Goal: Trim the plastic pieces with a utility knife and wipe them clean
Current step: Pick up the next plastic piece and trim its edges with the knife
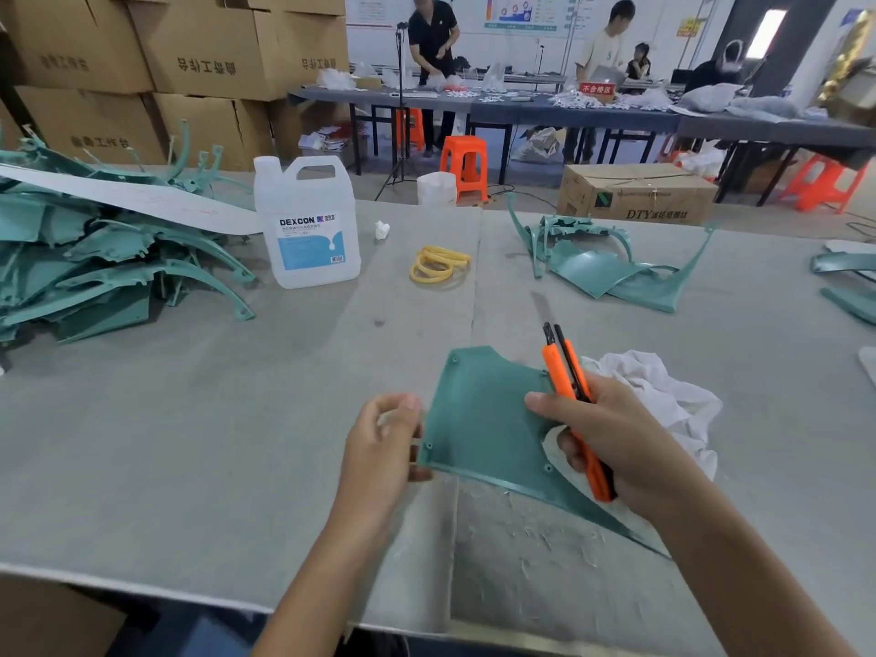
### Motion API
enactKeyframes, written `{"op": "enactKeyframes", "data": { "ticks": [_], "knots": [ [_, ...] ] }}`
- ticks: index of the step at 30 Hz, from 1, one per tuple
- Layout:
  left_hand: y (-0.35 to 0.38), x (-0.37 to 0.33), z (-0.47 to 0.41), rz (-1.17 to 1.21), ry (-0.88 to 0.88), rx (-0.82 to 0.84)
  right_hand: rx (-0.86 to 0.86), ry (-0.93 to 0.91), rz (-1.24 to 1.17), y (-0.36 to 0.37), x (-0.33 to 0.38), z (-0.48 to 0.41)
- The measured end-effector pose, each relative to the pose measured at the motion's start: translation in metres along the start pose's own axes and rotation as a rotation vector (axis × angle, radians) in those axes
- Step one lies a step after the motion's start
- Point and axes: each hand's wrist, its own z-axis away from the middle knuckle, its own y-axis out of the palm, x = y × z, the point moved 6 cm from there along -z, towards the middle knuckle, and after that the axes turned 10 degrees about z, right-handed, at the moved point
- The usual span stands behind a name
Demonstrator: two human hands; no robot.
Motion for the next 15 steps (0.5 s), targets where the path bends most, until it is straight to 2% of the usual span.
{"op": "enactKeyframes", "data": {
  "ticks": [3,5,8,11,13,15],
  "knots": [
    [-0.03,0.011,-0.007,-0.404,0.161,-0.122,-0.007,0.232,-0.174,0.001,-0.033,-0.014],
    [-0.04,0.023,-0.003,-0.441,0.136,-0.136,-0.018,0.314,-0.26,0.001,-0.046,-0.019],
    [-0.032,0.037,0.004,-0.242,-0.057,-0.119,-0.021,0.328,-0.396,0.004,-0.048,-0.022],
    [0.007,0.039,0.014,0.139,-0.338,0.109,0.034,0.281,-0.473,0.017,-0.038,-0.015],
    [0.03,0.024,0.023,0.33,-0.372,0.265,0.088,0.266,-0.49,0.032,-0.033,-0.005],
    [0.04,0.01,0.027,0.42,-0.352,0.304,0.144,0.247,-0.477,0.046,-0.029,0.006]
  ]
}}
